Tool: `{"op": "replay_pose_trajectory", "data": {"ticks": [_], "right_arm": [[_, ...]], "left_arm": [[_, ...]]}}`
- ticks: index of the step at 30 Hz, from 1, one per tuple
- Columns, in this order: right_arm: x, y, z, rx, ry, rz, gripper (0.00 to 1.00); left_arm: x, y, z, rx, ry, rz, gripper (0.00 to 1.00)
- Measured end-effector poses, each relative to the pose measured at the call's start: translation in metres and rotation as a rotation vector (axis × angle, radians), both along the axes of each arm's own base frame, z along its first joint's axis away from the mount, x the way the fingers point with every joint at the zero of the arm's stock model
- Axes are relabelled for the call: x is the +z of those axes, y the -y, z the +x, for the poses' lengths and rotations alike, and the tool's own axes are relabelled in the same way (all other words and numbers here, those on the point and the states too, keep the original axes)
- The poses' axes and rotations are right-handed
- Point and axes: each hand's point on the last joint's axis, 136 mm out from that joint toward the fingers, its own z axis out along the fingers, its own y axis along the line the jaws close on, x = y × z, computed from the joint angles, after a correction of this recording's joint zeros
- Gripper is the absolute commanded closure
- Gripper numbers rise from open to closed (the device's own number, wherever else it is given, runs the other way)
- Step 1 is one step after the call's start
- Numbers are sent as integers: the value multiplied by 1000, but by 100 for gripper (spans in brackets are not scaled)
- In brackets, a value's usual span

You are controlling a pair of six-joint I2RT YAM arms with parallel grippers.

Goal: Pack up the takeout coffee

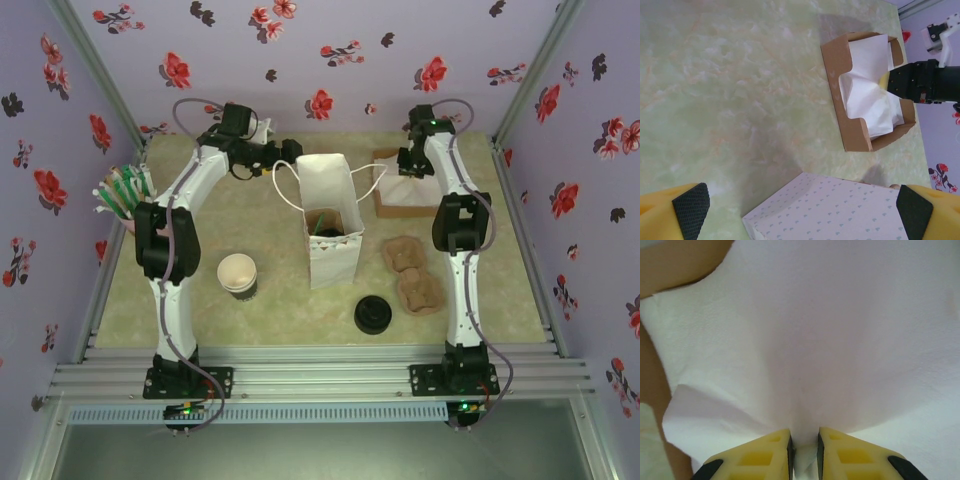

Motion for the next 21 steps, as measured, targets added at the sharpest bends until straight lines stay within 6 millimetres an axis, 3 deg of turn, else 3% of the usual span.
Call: {"op": "replay_pose_trajectory", "data": {"ticks": [14,18,21], "right_arm": [[9,0,0,-4,15,3,100],[26,2,-5,-13,32,0,100],[52,5,-11,-28,74,-2,100]], "left_arm": [[6,-2,-7,-1,7,0,1],[14,-5,-13,3,23,-2,1],[26,-9,-17,15,55,-5,1]]}}
